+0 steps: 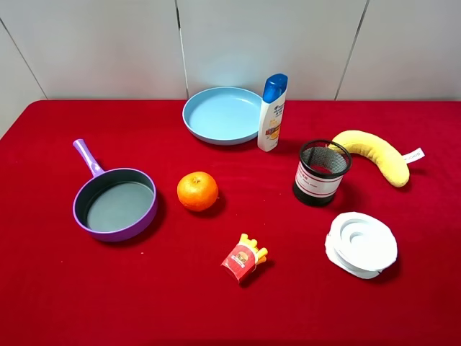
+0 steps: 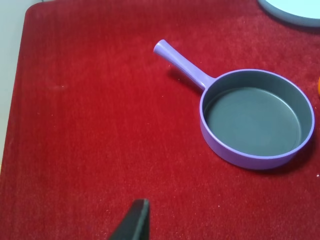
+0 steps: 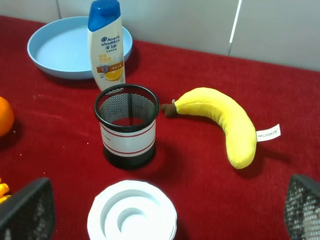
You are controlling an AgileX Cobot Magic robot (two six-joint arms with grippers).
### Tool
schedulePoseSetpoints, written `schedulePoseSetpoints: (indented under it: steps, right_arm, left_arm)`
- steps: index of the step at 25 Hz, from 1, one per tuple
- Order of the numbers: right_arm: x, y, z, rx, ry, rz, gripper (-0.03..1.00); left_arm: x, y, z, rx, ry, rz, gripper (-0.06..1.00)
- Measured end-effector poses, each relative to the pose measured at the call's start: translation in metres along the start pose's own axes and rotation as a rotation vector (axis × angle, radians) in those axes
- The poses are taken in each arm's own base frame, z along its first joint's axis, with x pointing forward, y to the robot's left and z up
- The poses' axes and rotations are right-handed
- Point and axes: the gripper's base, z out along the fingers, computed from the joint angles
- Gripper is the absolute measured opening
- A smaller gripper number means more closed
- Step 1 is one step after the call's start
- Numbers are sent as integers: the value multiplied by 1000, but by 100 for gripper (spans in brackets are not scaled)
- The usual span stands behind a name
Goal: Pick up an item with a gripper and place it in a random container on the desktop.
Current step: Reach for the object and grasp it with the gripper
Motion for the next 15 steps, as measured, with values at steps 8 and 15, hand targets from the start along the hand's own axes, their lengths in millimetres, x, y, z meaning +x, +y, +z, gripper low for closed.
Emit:
schedulePoseSetpoints:
  steps: [8, 15]
  right_arm:
    - [0, 0, 0, 0, 0, 0, 69]
    - [0, 0, 0, 0, 0, 0, 69]
  left_arm:
    - [0, 0, 0, 0, 0, 0, 99]
    - [0, 0, 0, 0, 0, 0, 99]
